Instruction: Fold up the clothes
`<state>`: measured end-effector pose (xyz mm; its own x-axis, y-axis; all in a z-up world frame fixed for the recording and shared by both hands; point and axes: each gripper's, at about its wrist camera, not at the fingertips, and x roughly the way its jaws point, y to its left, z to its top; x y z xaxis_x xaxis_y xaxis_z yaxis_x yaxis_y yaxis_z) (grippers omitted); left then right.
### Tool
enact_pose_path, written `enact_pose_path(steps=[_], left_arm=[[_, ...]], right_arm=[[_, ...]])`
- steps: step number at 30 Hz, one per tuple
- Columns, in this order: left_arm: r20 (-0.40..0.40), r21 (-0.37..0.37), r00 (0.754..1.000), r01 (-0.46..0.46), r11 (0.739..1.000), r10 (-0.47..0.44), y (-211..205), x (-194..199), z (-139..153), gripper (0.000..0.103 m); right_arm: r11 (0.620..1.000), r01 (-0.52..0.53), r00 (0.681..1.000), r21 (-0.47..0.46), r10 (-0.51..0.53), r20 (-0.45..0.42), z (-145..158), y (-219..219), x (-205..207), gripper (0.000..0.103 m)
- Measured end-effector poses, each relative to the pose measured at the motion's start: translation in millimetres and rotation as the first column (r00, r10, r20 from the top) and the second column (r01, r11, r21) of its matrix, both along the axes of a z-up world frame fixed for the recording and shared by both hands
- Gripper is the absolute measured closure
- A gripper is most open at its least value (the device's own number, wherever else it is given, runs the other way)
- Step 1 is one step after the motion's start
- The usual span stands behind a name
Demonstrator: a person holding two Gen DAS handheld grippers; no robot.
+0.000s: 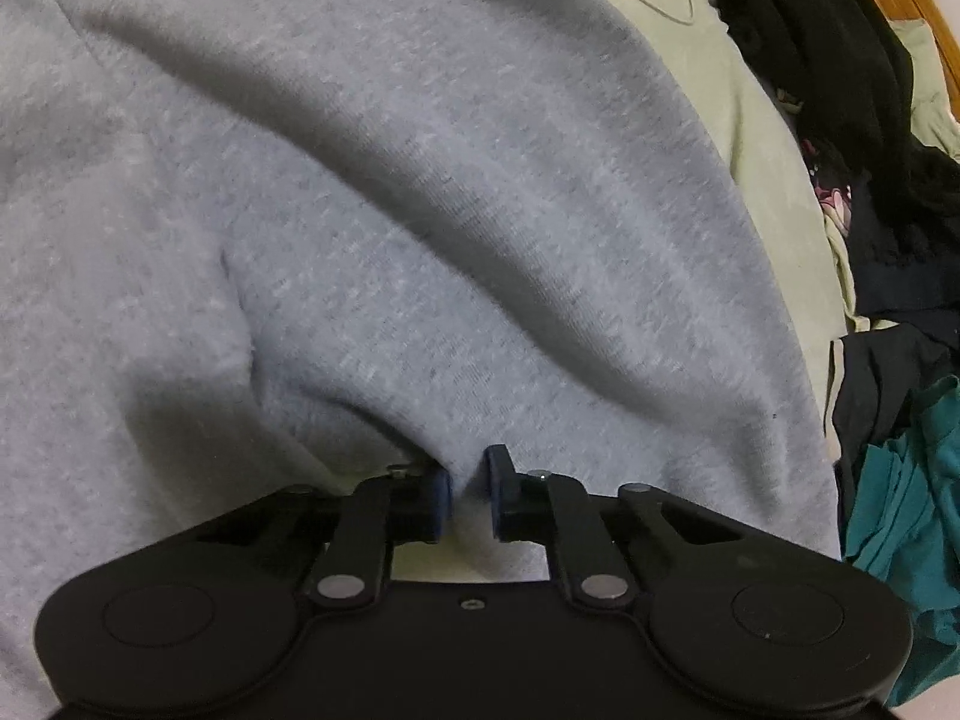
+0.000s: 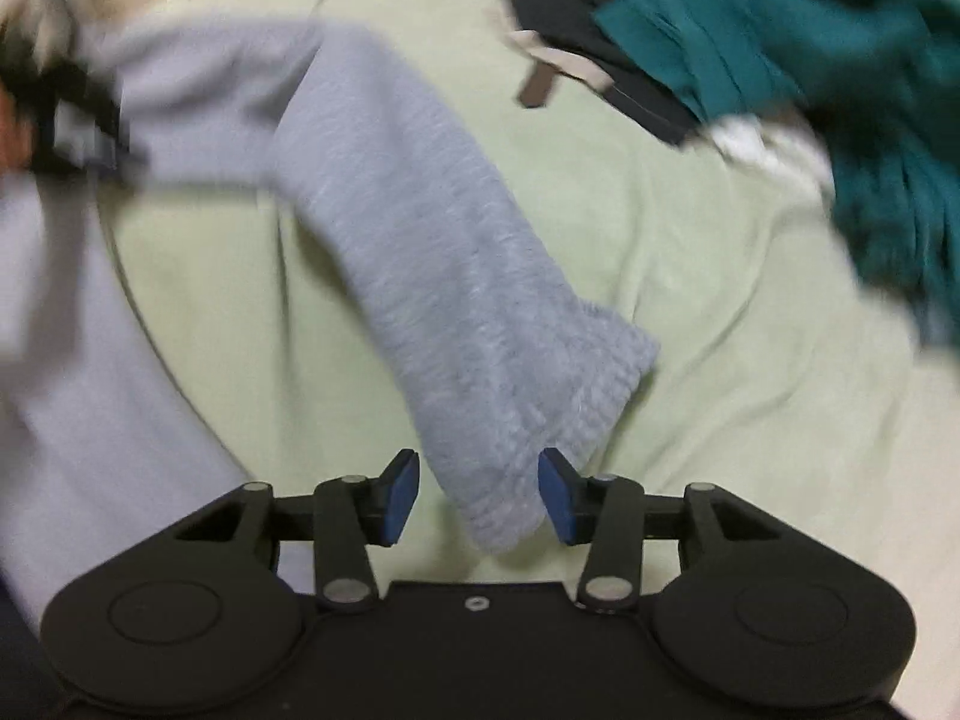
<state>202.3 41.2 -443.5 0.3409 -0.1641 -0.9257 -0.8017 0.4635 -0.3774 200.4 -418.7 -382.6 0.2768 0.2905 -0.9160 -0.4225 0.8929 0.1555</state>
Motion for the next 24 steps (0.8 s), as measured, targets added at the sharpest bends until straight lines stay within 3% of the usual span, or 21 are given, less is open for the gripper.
enact_pose_path(steps=[2,4,6,8,11,12,14,16,20,24], left_arm=[[0.003,-0.004,1.000,0.014,1.000,-0.014,3,-2,3,0.094],[0.004,-0.008,1.000,0.029,1.000,-0.029,6,-4,5,0.094],[0.002,-0.013,0.999,0.043,0.999,-0.043,8,-6,5,0.094],[-0.002,-0.024,0.999,0.039,0.999,-0.039,11,-9,4,0.094],[-0.014,-0.010,0.998,0.064,0.998,-0.065,12,-12,6,0.094],[-0.014,-0.010,0.997,0.072,0.997,-0.072,13,-13,7,0.094],[-0.010,-0.010,0.996,0.085,0.996,-0.085,14,-15,10,0.096],[0.004,-0.011,0.995,0.095,0.995,-0.095,16,-17,14,0.097],[0.017,0.004,0.993,0.121,0.993,-0.121,17,-16,20,0.099],[0.050,0.032,0.988,0.146,0.989,-0.148,18,-10,35,0.100]], right_arm=[[0.987,0.125,0.992,0.103,-0.122,-0.035,9,-22,7,0.050],[0.917,0.312,0.950,0.249,-0.294,-0.109,11,-52,22,0.041],[0.844,0.437,0.900,0.312,-0.407,-0.158,1,-70,35,0.035],[0.808,0.502,0.865,0.307,-0.463,-0.196,-16,-78,46,0.033],[0.726,0.616,0.784,0.305,-0.526,-0.330,-61,-90,64,0.034],[0.683,0.660,0.743,0.313,-0.533,-0.404,-79,-93,69,0.035],[0.629,0.694,0.708,0.350,-0.512,-0.486,-95,-91,72,0.046],[0.630,0.693,0.712,0.350,-0.520,-0.472,-95,-88,73,0.085],[0.573,0.701,0.713,0.425,-0.548,-0.437,-75,-89,76,0.093],[0.589,0.626,0.773,0.512,-0.555,-0.307,-27,-96,85,0.095]])
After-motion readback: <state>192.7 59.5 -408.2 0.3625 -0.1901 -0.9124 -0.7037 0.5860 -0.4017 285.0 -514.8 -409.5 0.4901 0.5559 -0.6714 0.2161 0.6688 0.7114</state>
